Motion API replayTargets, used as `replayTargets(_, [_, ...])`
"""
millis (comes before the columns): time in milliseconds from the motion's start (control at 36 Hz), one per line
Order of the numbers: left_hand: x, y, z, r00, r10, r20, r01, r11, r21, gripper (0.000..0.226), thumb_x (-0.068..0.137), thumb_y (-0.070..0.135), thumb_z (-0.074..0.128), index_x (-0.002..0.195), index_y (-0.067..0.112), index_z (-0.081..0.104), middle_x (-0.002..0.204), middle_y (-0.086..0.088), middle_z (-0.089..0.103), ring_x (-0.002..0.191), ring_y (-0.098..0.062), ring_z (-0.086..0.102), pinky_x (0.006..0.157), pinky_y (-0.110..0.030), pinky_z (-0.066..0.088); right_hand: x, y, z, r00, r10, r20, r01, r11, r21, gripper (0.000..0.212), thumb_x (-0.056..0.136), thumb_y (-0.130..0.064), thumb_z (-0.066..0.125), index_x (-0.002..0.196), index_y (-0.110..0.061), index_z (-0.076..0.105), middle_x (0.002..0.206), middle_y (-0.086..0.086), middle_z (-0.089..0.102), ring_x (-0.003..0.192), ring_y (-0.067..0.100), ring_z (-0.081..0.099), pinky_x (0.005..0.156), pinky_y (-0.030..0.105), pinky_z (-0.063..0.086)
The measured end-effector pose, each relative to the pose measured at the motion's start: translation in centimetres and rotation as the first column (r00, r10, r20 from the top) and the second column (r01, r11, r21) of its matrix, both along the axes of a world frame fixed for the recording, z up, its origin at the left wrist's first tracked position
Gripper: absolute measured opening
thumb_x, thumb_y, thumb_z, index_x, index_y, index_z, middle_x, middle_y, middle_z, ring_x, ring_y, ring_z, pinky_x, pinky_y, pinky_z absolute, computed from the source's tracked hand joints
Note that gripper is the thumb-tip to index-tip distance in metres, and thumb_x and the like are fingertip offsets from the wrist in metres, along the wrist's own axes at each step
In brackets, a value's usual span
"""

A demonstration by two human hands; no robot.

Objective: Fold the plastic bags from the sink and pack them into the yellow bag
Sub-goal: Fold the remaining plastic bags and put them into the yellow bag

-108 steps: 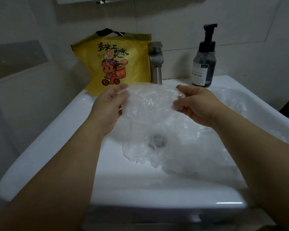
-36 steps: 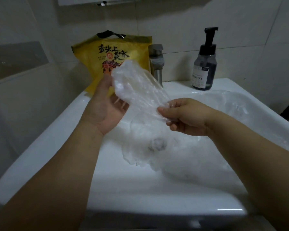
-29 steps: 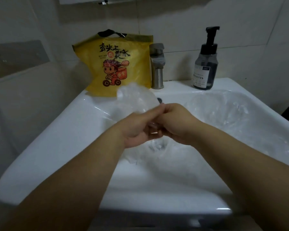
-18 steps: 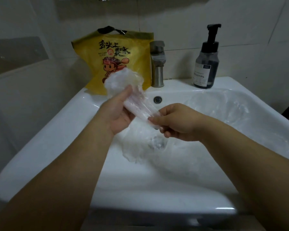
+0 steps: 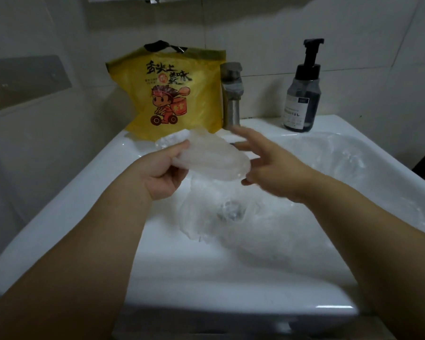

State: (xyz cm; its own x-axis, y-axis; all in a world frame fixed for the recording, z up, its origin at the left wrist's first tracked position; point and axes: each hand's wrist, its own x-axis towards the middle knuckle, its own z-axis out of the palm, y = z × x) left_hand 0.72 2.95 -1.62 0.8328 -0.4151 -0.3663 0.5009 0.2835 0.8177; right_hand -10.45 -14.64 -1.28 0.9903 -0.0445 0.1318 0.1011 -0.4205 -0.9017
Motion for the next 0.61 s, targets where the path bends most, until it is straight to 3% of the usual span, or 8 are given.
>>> replayTargets(56, [0.0, -0.2, -0.2, 1.000, -0.003, 0.003, 0.003, 1.000, -0.003, 0.023, 0.085, 0.015, 0.070, 0.107, 0.009, 0.066, 0.090, -0.005, 0.073, 0.071, -0.010, 0.070, 0.051, -0.017, 0.055, -0.2, 0.6, -0.4, 0.987, 0.059, 0.150, -0.021, 0.969, -0.247, 0.075, 0.087, -0.002, 0.064, 0.139, -0.046, 0.031, 0.153, -0.007, 0.027, 0.136, 0.014, 0.034, 0.097, 0.018, 0.045])
replayTargets(111, [-0.1, -0.4, -0.4, 1.000, 0.012, 0.018, -0.013, 0.999, 0.032, 0.032, 0.084, 0.015, 0.071, 0.115, 0.008, 0.064, 0.096, -0.005, 0.072, 0.073, -0.009, 0.070, 0.056, -0.017, 0.056, -0.4, 1.2, -0.1, 0.957, 0.099, 0.274, -0.033, 0.972, -0.234, 0.059, 0.085, -0.008, 0.068, 0.123, -0.046, 0.043, 0.151, -0.010, 0.025, 0.136, 0.002, 0.026, 0.089, 0.002, 0.040])
replayTargets(222, [-0.5, -0.8, -0.5, 0.993, 0.051, 0.105, -0.069, 0.982, 0.178, 0.018, 0.084, 0.017, 0.073, 0.098, 0.010, 0.065, 0.080, -0.001, 0.067, 0.049, -0.004, 0.065, 0.042, -0.014, 0.048, -0.4, 1.9, 0.4, 0.920, 0.104, 0.378, 0.035, 0.939, -0.342, 0.023, 0.084, -0.014, 0.070, 0.105, -0.023, 0.071, 0.115, -0.019, 0.053, 0.108, -0.003, 0.053, 0.089, 0.006, 0.039])
replayTargets(278, [-0.5, -1.0, -0.7, 0.984, 0.024, 0.176, -0.062, 0.975, 0.215, 0.023, 0.085, 0.016, 0.072, 0.106, 0.008, 0.065, 0.083, -0.002, 0.068, 0.051, -0.004, 0.066, 0.043, -0.014, 0.048, -0.4, 2.2, 0.2, 0.938, 0.154, 0.312, -0.030, 0.929, -0.368, 0.020, 0.087, -0.019, 0.067, 0.105, -0.016, 0.073, 0.096, -0.025, 0.060, 0.091, -0.014, 0.058, 0.082, 0.005, 0.042])
replayTargets(333, [-0.7, -1.1, -0.8, 0.969, -0.005, 0.248, -0.057, 0.969, 0.242, 0.027, 0.086, 0.014, 0.071, 0.110, 0.007, 0.066, 0.086, -0.003, 0.069, 0.055, -0.005, 0.067, 0.046, -0.015, 0.048, -0.5, 2.4, 0.0, 0.959, 0.164, 0.230, -0.077, 0.935, -0.345, 0.019, 0.090, -0.025, 0.063, 0.102, -0.014, 0.073, 0.092, -0.019, 0.067, 0.082, -0.019, 0.056, 0.076, 0.001, 0.041])
replayTargets(389, [-0.8, -1.3, -0.9, 0.948, -0.024, 0.317, -0.057, 0.968, 0.243, 0.023, 0.085, 0.010, 0.070, 0.108, 0.008, 0.067, 0.085, -0.002, 0.070, 0.061, -0.008, 0.068, 0.048, -0.016, 0.050, -0.2, 2.5, -0.2, 0.971, 0.101, 0.216, -0.030, 0.950, -0.311, 0.022, 0.091, -0.026, 0.060, 0.097, -0.009, 0.072, 0.095, 0.002, 0.071, 0.077, -0.009, 0.059, 0.070, 0.006, 0.043])
replayTargets(472, [-0.9, -1.5, -0.9, 0.907, -0.087, 0.412, -0.027, 0.964, 0.263, 0.021, 0.083, 0.002, 0.068, 0.101, 0.012, 0.069, 0.088, -0.001, 0.071, 0.076, -0.012, 0.068, 0.054, -0.018, 0.052, 0.4, 2.3, -0.4, 0.980, -0.048, 0.192, 0.087, 0.977, -0.197, 0.040, 0.093, -0.032, 0.056, 0.098, 0.006, 0.067, 0.097, 0.027, 0.065, 0.070, 0.019, 0.054, 0.067, 0.029, 0.044])
replayTargets(611, [-1.1, -1.9, -1.0, 0.825, -0.223, 0.520, 0.069, 0.952, 0.299, 0.041, 0.080, -0.019, 0.051, 0.110, 0.003, 0.067, 0.105, -0.015, 0.071, 0.095, -0.025, 0.067, 0.080, -0.032, 0.057, 1.6, 2.0, -1.4, 0.968, -0.224, 0.114, 0.230, 0.972, -0.041, 0.048, 0.093, -0.034, 0.058, 0.097, 0.014, 0.063, 0.090, 0.032, 0.060, 0.066, 0.019, 0.046, 0.061, 0.028, 0.037])
